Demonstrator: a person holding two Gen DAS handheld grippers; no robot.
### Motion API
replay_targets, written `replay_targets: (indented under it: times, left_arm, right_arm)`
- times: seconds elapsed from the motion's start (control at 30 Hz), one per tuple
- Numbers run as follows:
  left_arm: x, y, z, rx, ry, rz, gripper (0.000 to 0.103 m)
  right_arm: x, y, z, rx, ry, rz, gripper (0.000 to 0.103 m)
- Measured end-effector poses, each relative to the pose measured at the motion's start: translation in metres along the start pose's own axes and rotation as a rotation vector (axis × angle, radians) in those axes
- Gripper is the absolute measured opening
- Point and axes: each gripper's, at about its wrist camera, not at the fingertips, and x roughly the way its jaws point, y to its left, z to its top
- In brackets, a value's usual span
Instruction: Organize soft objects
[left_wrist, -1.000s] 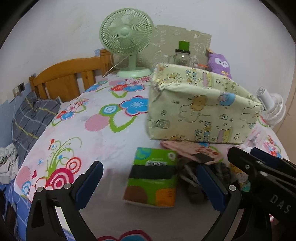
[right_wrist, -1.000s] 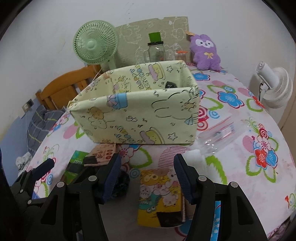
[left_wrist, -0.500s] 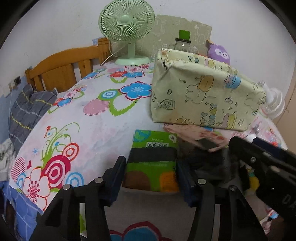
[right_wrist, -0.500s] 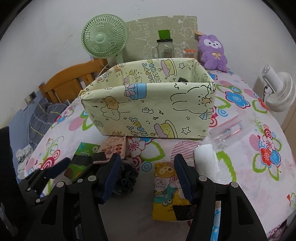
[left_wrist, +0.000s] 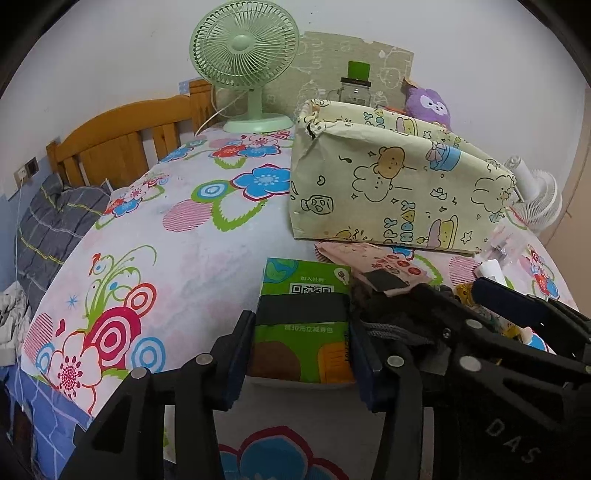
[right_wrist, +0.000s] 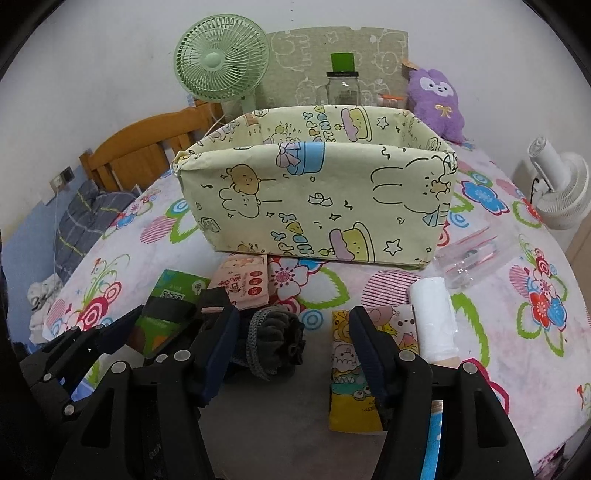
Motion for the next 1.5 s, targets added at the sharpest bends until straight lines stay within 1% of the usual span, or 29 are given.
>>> replay_targets:
  times: [0.03,0.07,0.1,0.13,0.17,0.2,0.37,0.67,1.0,1.5]
  left_arm:
    - [0.0,-0.001,0.0,0.003,0.0,0.004,0.049]
    - [0.0,-0.003,0.0,0.008,0.0,0.007,0.049]
    - [-0.001,-0.003,-0.001,0.011,-0.001,0.009,0.049]
    - [-0.001,-0.004,-0.001,0.016,-0.001,0.009,0.049]
    - [-0.001,-0.005,-0.002,0.02,0.0,0.006,0.049]
    - [-0.002,-0.006,-0.002,0.021,-0.001,0.004,0.049]
    - [-0.005,-0.009,-0.002,0.024,-0.005,0.003,0.049]
    - [-0.019,-0.02,0.006,0.031,-0.044,-0.008,0.049]
    - [-0.047,-0.033,0.019,0.037,-0.108,-0.014,0.049]
    - [-0.074,-0.049,0.051,0.043,-0.186,-0.027,0.049]
  right_arm:
    - [0.0,0.001,0.0,-0.004,0.0,0.006,0.064]
    - [0.0,0.002,-0.001,-0.007,0.001,0.014,0.057]
    - [0.0,0.005,-0.001,-0.013,0.002,0.023,0.053]
    - [-0.001,0.007,-0.002,-0.019,0.003,0.031,0.045]
    - [-0.001,0.01,-0.002,-0.026,0.007,0.041,0.041]
    - [-0.001,0.011,-0.002,-0.032,0.007,0.043,0.041]
    - [-0.004,0.009,-0.003,-0.019,0.0,0.042,0.033]
    - [-0.022,0.001,0.001,-0.004,-0.047,0.026,0.031]
    - [-0.054,-0.009,0.013,0.007,-0.117,0.023,0.031]
    - [-0.094,-0.025,0.041,0.03,-0.203,0.003,0.031]
